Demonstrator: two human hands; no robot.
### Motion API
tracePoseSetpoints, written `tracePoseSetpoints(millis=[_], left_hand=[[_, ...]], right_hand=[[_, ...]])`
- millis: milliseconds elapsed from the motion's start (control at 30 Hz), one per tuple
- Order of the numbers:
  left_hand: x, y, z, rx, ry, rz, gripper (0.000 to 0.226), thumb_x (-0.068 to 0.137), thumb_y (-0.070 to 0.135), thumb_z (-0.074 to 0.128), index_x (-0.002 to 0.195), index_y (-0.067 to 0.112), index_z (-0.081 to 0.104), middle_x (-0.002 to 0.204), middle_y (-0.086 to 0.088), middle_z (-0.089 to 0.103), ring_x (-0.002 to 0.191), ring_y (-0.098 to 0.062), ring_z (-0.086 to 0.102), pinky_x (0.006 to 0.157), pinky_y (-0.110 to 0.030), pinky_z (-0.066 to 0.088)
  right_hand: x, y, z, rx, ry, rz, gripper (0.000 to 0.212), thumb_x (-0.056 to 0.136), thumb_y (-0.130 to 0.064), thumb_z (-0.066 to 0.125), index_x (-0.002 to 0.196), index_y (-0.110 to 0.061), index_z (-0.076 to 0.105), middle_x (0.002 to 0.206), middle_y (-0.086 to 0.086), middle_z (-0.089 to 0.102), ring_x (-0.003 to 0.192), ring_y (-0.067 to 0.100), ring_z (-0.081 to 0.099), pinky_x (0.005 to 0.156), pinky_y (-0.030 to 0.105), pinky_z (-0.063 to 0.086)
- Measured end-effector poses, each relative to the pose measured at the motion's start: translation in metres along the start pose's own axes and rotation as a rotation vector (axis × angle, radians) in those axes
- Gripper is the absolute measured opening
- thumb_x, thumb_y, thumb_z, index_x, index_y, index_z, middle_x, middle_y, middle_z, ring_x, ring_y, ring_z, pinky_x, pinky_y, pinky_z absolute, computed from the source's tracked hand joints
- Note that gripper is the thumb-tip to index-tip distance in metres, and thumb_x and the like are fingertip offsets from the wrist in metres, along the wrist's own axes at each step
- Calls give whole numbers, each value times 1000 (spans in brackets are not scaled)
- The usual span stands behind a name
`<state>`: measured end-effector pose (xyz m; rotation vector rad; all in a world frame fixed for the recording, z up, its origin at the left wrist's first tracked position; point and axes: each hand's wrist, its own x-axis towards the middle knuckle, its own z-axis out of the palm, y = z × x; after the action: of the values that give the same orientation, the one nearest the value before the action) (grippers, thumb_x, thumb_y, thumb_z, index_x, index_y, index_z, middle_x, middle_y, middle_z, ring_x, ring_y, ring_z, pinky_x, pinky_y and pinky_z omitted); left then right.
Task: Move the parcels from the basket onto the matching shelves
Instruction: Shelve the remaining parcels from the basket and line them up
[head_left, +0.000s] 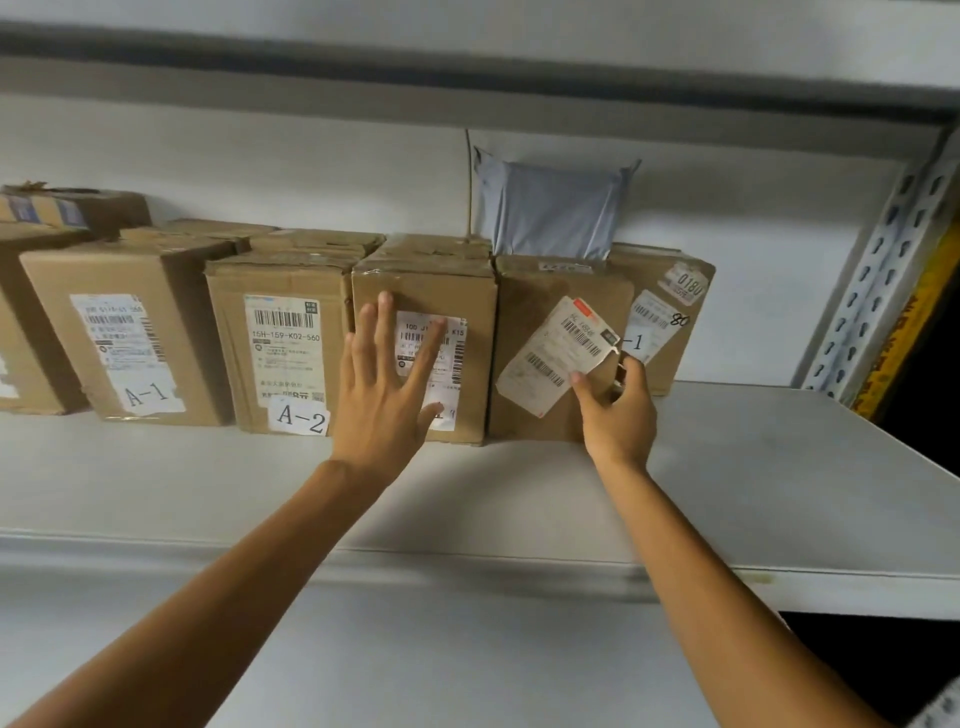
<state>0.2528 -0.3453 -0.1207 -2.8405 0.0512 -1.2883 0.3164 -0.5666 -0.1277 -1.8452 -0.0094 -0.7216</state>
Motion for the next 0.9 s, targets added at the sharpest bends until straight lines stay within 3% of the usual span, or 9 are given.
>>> tracePoseSetpoints(millis=[200, 267, 333, 467, 600, 900], left_hand=[[-3, -5, 5, -8, 14, 38, 94, 75, 30, 78, 150, 22, 23, 153, -32, 5, 142, -47, 2, 112, -61, 17], [-2, -1, 1, -29, -9, 32, 97, 73, 28, 80, 150, 18, 23, 152, -33, 3, 141, -49, 0, 111, -64, 16], [-3, 4, -5, -40, -78, 23, 105, 72, 30, 80, 151, 19, 11, 153, -31, -8, 141, -47, -10, 112, -64, 9], [-7, -3, -17, -74, -138, 67, 97, 79, 38, 71, 152, 28, 8, 155, -21, -18, 142, -37, -22, 116, -56, 0], [-27, -17, -29, -128, -206, 169, 79, 87, 36, 60, 151, 31, 16, 160, -10, -7, 145, -30, -14, 113, -42, -11], [-72, -99, -74, -237, -338, 96, 66, 91, 37, 55, 148, 33, 21, 158, -4, 17, 145, -28, 8, 116, -48, 12]], right_hand=[[-5, 3, 2, -12, 54, 1, 40, 86, -37, 70, 120, -20, 59, 121, -1, 67, 107, 23, 62, 80, 27, 43], [-5, -5, 0, -42, 34, 34, 40, 86, -34, 71, 121, -20, 58, 123, 1, 65, 110, 25, 61, 84, 30, 46], [-8, -14, -2, -128, -46, 71, 50, 86, -31, 70, 130, -20, 50, 130, 4, 61, 116, 29, 58, 91, 37, 48], [-19, -32, -14, -266, -218, 155, 78, 87, -35, 68, 150, -18, 24, 144, 9, 48, 128, 32, 48, 100, 40, 42], [-59, -50, -12, -242, -300, 84, 61, 88, -36, 65, 141, -20, 39, 141, 6, 49, 126, 26, 49, 95, 32, 41], [-139, -111, 39, -164, -511, -120, 56, 90, -35, 62, 140, -21, 43, 141, -2, 50, 126, 19, 49, 94, 28, 42]])
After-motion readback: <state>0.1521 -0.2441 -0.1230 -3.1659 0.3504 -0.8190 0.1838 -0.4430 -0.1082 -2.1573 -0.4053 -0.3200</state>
